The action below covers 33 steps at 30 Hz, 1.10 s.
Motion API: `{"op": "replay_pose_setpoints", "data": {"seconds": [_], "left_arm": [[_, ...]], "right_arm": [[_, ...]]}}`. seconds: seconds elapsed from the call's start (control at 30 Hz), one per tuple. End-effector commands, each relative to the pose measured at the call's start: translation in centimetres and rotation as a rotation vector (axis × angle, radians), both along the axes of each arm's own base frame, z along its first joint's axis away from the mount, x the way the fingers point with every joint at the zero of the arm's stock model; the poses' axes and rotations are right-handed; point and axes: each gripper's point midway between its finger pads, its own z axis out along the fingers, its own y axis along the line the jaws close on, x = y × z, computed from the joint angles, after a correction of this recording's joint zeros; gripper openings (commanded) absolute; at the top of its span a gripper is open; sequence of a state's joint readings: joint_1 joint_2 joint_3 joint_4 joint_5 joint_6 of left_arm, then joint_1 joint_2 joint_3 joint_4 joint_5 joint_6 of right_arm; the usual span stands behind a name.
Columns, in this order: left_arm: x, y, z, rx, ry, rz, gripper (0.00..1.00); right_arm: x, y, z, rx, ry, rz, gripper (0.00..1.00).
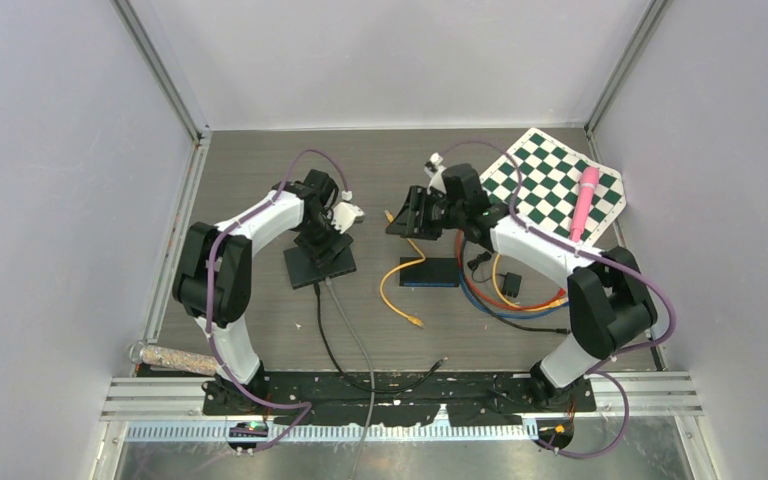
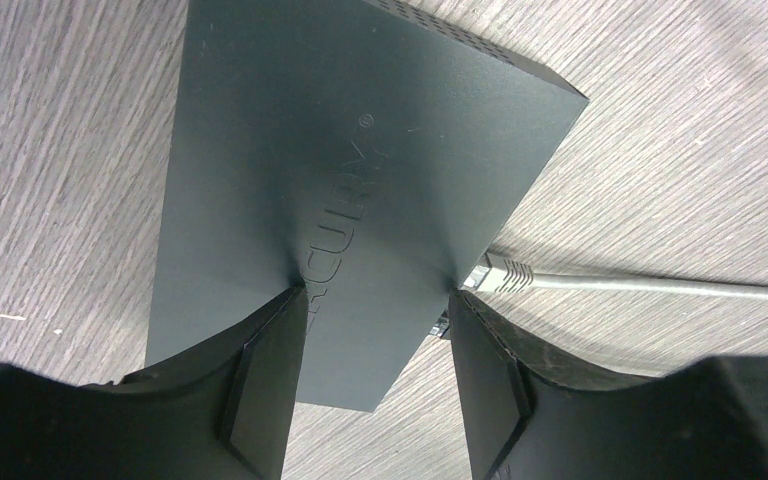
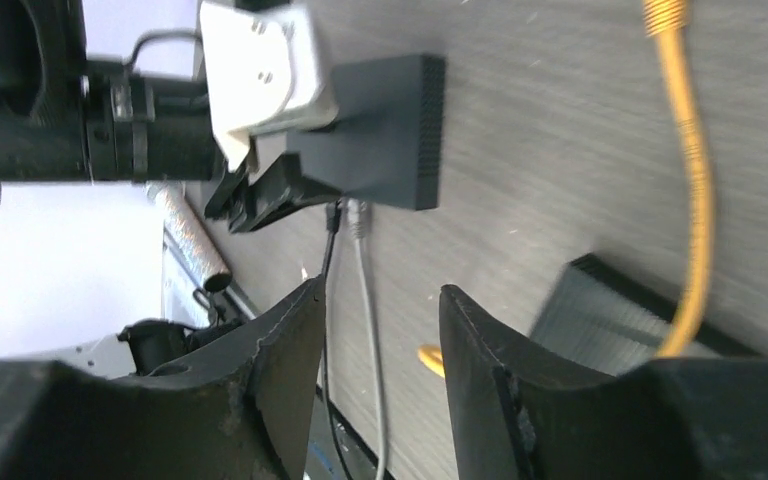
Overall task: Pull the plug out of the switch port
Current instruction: Place the connector at the center of the board, then pull the connector from the switch port.
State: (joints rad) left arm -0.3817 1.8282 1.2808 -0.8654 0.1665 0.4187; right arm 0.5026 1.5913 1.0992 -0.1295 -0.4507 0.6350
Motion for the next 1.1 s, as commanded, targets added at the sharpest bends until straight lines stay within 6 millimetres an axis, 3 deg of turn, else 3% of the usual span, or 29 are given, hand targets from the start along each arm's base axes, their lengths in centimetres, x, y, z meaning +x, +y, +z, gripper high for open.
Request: {"op": "replay_pose_setpoints", "data": {"seconds": [0.0, 0.13, 0.27, 0.6, 0.77, 0.9, 1.07], "left_arm": [[-0.9, -2.5, -1.8, -0.127, 0.06, -0.018, 0.57], [-0.9, -2.5, -1.8, -0.13, 0.061, -0.015, 0.56], [-0.9, -2.5, -1.9, -0.131, 0.063, -0.014, 0.57], [-0.6, -2.4, -1.7, -0.141, 0.046, 0.003, 0.57], [1.0, -2.3, 0.6, -0.218, -0.061, 0.085, 0.61], [2.8, 0.3, 3.1, -0.222, -0.15, 0.245, 0.64], [3.7, 4.1, 5.8, -0.223, -0.261, 0.625, 0.68]], "right_arm": [[-3.4, 5.1, 2.8, 0.156, -0.045, 0.085, 0.49], [-6.4, 8.2, 1.5, 0.175, -0.017, 0.114, 0.43], [-7.8, 10.5, -0.3, 0.181, 0.022, 0.113, 0.43], [-7.6, 13.3, -2.7, 0.237, 0.1, 0.059, 0.43], [-7.5, 13.6, -3.1, 0.232, 0.1, 0.062, 0.46], [-7.4, 13.5, -3.3, 0.219, 0.094, 0.058, 0.49], [-6.8, 14.6, -3.6, 0.206, 0.111, 0.077, 0.52]]}}
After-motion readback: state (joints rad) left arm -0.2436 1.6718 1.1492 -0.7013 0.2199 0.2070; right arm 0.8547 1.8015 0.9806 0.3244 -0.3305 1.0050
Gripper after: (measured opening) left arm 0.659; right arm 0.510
